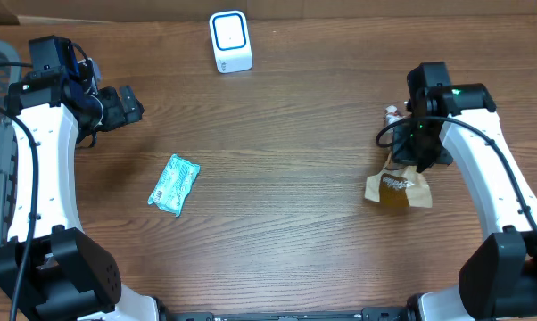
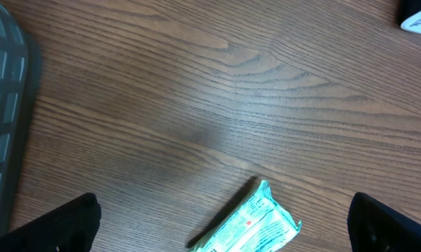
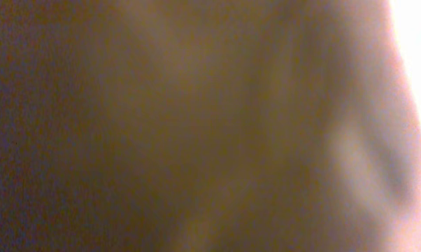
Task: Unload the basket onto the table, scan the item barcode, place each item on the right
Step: 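Carry the bread bag right beside the jar and release it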
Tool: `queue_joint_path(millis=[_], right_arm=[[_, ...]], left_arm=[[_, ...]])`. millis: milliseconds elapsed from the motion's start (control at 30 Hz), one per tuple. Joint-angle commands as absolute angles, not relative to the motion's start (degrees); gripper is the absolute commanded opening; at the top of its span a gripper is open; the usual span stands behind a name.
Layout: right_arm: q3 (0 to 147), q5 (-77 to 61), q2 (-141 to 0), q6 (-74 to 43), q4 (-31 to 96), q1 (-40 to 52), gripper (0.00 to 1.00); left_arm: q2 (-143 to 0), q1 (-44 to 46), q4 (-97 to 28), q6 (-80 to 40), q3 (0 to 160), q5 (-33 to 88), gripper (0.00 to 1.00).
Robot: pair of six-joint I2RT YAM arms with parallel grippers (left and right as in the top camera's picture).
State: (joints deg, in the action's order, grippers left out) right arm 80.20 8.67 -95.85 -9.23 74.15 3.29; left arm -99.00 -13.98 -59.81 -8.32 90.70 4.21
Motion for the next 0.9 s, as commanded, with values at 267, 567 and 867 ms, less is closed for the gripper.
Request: queue_joint_path(millis=[267,567,867], right_arm=[[80.18,17.47,-101.67,-10.50,71.59,2.11,0.12],[80.20,19.97,-102.30,-10.50,70.26,2.11,0.46],[84.44,19.86,-102.28,-10.50,71.68,2.17,0.60]], left_arm=[[-99.09,-13.82,-59.75,-7.68,91.22,4.03,1.00],[-99.09,-13.82,-59.75,-7.68,91.22,4.03,1.00],[-99.09,-13.82,-59.75,-7.68,91.22,4.03,0.99]])
